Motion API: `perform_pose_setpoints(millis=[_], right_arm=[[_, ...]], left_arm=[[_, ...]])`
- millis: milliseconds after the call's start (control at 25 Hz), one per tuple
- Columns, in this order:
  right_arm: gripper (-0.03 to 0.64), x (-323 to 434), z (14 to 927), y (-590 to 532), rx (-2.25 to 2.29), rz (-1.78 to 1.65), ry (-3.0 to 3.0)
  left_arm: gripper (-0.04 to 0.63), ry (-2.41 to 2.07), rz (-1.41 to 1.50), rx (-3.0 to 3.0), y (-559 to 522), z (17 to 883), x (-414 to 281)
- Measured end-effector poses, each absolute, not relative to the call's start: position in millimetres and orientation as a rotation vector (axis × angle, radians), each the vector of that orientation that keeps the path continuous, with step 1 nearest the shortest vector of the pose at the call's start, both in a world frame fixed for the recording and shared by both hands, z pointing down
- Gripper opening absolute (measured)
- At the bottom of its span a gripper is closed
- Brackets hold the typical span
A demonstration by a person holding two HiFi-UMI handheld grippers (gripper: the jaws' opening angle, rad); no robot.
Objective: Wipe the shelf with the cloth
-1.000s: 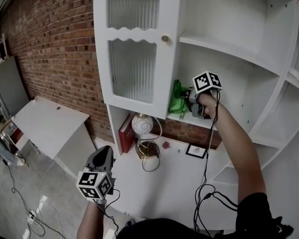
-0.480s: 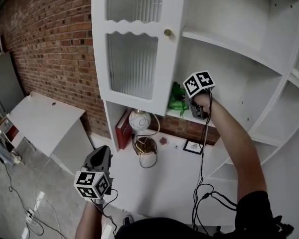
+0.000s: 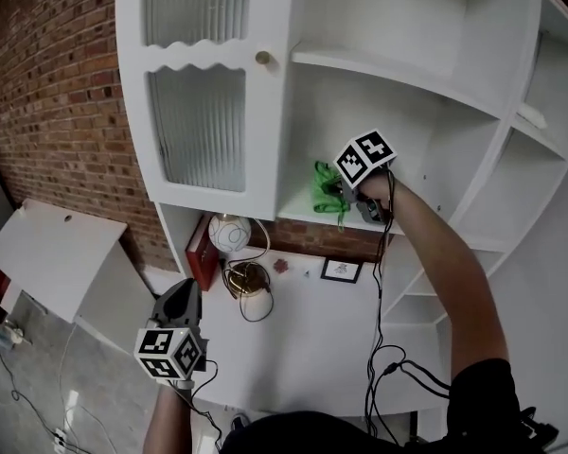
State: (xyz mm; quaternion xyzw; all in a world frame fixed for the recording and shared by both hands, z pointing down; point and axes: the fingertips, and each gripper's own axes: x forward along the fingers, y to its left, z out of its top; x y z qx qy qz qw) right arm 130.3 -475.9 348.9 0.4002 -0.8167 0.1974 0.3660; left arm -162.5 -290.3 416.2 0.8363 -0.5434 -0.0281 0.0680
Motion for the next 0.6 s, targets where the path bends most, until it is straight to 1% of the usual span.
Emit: perform_pose_setpoints(millis=[240,600], right_arm=[[0.041,180,352,-460,1.065,0.569,-2.038],[0.041,255,353,-439,1.124,0.497,-1.795]], left_arm=[[0.02,-1.528,-0.104,2.562,-302,420,-132],[0.02,-1.454,-0.128,2.587,-315,427,-108]])
